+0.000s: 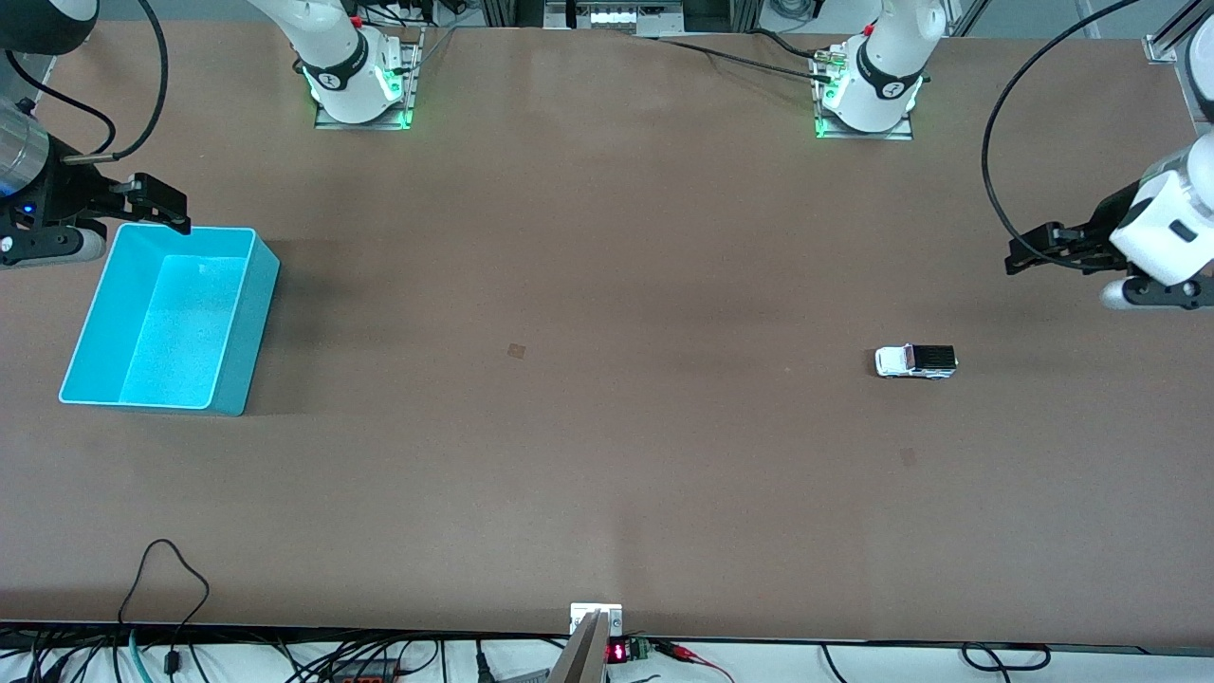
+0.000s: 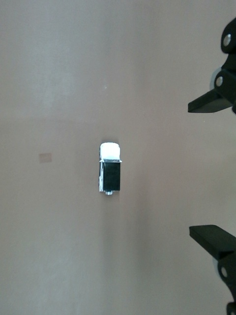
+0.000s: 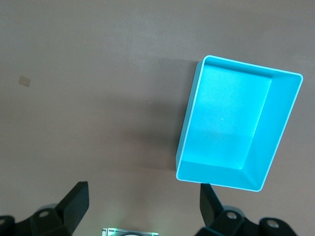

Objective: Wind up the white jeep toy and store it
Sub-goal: 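Move the left gripper over the white jeep while the right gripper moves over the bin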

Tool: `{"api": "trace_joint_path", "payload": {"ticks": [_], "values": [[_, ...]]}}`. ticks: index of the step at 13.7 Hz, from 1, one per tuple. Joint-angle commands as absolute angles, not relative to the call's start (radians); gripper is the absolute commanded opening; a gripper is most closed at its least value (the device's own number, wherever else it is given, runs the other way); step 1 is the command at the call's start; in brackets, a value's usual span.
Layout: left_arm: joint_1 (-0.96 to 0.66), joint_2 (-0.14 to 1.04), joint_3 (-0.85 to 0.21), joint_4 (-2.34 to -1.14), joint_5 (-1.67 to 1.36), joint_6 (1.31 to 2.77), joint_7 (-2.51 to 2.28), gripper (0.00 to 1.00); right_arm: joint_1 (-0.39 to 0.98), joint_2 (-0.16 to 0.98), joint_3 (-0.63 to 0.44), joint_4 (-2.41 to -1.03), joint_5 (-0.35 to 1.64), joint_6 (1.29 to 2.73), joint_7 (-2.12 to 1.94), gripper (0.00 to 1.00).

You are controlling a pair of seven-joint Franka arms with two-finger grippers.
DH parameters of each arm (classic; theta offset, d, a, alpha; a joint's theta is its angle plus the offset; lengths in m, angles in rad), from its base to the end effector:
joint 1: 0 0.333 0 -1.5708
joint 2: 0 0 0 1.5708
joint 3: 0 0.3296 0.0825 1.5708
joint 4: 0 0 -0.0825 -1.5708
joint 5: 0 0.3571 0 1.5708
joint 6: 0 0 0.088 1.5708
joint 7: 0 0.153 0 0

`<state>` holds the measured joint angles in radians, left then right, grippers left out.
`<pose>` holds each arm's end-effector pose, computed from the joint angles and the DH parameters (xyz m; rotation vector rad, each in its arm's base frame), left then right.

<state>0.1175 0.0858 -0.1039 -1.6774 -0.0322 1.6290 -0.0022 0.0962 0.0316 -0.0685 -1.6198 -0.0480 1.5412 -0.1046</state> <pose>0.5434 0.0044 0.5040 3.0929 0.0303 -0.2068 0.5261 0.0076 0.5518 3.0840 0.2061 -0.1732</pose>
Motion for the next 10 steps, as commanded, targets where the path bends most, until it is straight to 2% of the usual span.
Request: {"api": "trace_joint_path", "payload": {"ticks": [1,5,6,10], "values": [[0.11,0.121,-0.121,-1.68,-0.048,1.623,0.015,1.0,0.092,0.026,-0.061,-1.628,-0.048,1.539,-0.104,1.0],[0.112,0.189,-0.123,-1.706,-0.049,1.67,0.021,1.0,0.091,0.051,-0.061,-1.628,-0.049,1.537,-0.127,1.0],[0.112,0.192,-0.123,-1.742,-0.045,1.692,0.062,1.0,0.091,0.054,-0.061,-1.628,-0.049,1.537,-0.127,1.0],[0.143,0.193,-0.123,-1.946,-0.032,1.928,0.335,1.0,0.1,0.086,-0.061,-1.628,-0.055,1.508,-0.124,1.0]]}}
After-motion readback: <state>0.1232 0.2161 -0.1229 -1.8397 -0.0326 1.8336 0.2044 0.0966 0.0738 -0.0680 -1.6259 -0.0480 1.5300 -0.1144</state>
